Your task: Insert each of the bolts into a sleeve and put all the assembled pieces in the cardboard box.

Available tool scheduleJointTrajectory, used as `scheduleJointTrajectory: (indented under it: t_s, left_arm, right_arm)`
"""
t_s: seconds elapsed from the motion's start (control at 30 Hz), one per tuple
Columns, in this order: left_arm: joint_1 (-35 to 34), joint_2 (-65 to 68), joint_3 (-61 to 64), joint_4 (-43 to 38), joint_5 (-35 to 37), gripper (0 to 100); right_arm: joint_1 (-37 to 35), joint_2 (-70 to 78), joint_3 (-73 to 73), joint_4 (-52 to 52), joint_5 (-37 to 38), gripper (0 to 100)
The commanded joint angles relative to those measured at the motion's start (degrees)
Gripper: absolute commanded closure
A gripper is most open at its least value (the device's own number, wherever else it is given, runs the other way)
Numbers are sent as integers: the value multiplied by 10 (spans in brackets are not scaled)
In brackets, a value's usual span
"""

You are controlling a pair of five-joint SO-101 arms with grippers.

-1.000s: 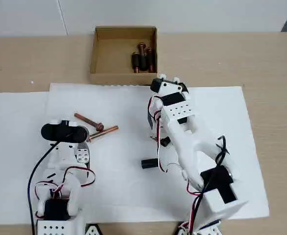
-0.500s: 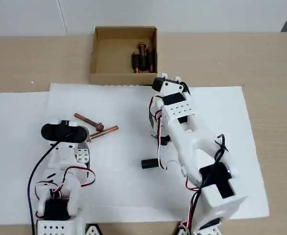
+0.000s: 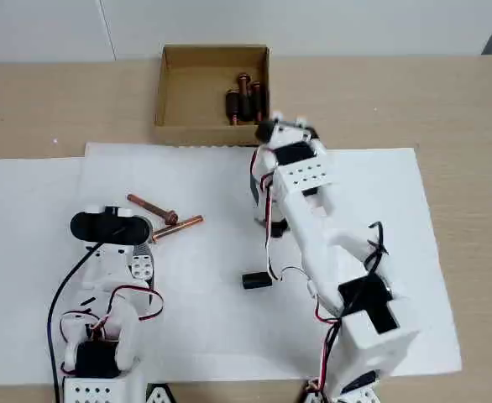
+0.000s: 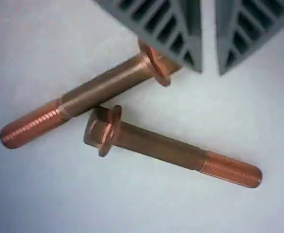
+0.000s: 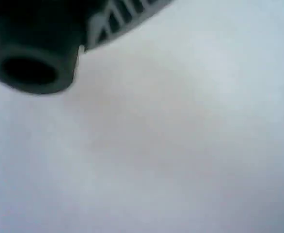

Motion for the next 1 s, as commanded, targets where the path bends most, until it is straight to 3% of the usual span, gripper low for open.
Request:
scheduleJointTrajectory:
  t_s: [0.0,0.37,0.57,0.8,0.97]
  left_arm:
    - [0,-4,-3,-3,-4,994]
    - [-4,-4,-6,0,-4,993]
    - [-4,-1,-80,28,-6,989]
    - [-4,8,-161,112,-65,989]
    - [-4,101,-225,115,-82,989]
  right_arm:
    - [0,-75,-72,51,-1,996]
    - [4,-292,-76,153,-1,996]
    - [31,-420,76,147,0,995]
    - [66,-577,259,110,5,995]
    - [69,-702,363,66,43,995]
